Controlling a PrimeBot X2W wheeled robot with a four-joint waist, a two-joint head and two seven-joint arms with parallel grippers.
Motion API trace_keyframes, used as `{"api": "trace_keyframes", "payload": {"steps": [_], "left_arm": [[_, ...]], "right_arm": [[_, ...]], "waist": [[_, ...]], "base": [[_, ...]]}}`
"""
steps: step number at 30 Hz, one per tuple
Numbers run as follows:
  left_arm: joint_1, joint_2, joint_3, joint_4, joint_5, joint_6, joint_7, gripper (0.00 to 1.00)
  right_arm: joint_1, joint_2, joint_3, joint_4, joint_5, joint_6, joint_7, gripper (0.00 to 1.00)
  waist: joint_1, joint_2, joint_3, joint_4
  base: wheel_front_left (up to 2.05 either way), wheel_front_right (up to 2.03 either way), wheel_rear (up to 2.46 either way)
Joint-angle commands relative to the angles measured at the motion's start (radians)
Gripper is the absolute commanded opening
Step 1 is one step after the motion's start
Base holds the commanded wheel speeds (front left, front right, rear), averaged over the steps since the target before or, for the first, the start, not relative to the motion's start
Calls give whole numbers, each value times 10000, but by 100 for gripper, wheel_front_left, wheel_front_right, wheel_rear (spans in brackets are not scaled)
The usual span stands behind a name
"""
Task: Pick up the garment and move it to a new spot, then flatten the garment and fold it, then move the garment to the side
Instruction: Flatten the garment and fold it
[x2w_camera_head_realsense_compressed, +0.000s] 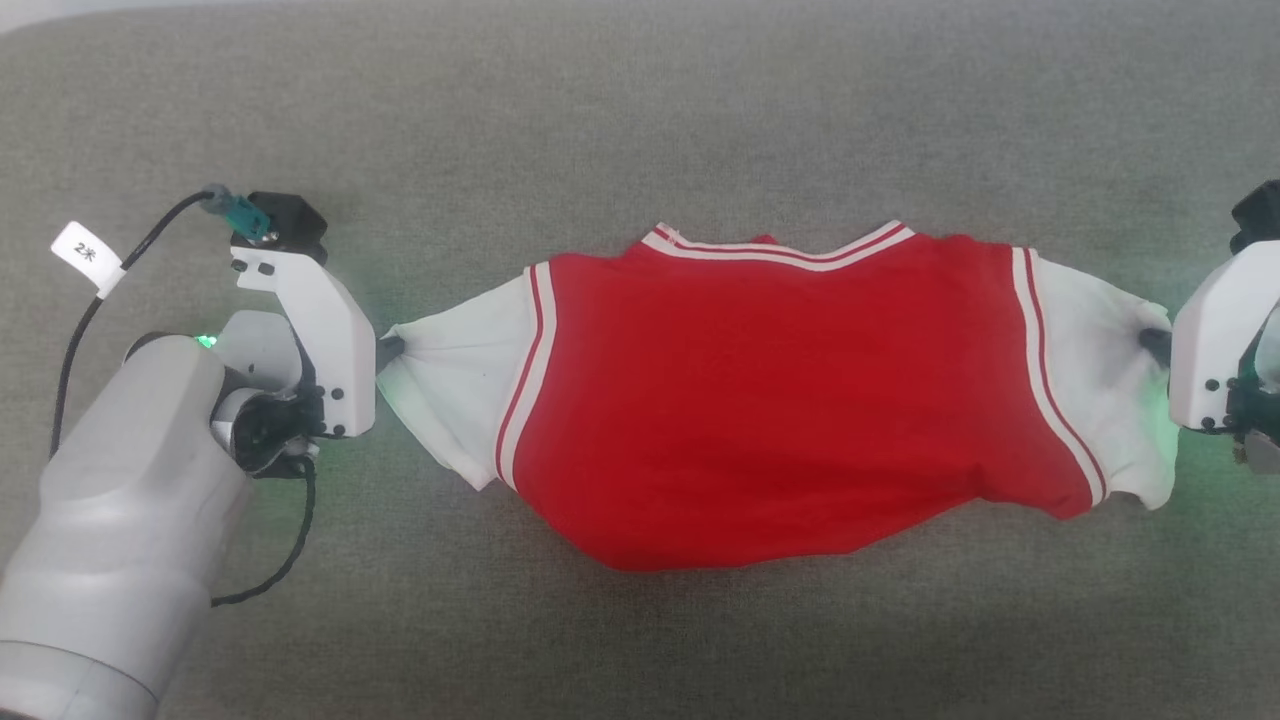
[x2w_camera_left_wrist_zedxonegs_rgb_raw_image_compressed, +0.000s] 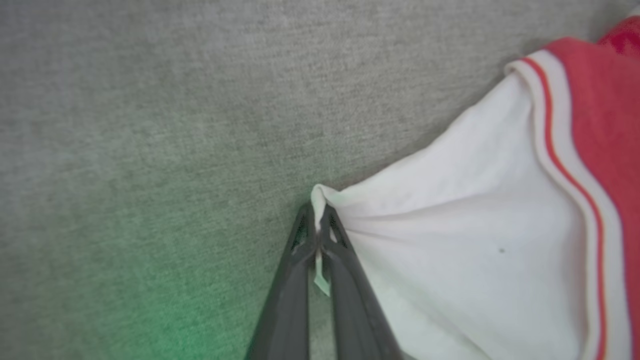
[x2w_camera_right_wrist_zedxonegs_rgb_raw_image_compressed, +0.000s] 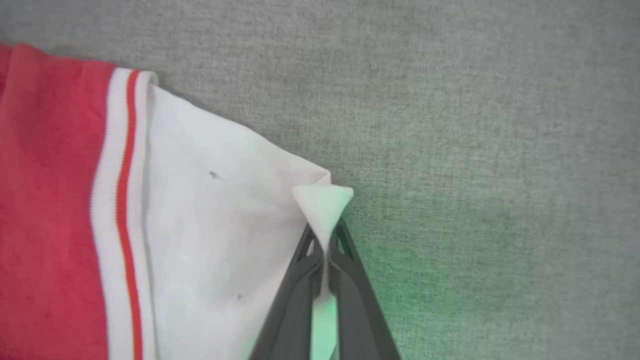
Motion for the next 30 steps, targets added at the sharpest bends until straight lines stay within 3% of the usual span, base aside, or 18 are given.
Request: {"api": "trace_keyframes", "payload": {"steps": [1, 16, 30], "left_arm": [[344, -113, -207, 338, -32, 116, 16, 0], [-1420, 807, 80, -116, 68, 92, -261, 0], [-3729, 1245, 399, -150, 686, 201, -1471, 0]], "right_arm": [[56, 0, 143, 89, 96, -18, 97, 0], [-1653, 148, 1443, -897, 309, -16, -1519, 0], [-4168, 732, 2640, 88, -252, -16, -4295, 0]], "waist": [[0, -1, -161, 30], [0, -1, -2071, 164], [0, -1, -3258, 258]], "base": [[0, 0, 0], [0, 0, 0], [0, 0, 0]]}}
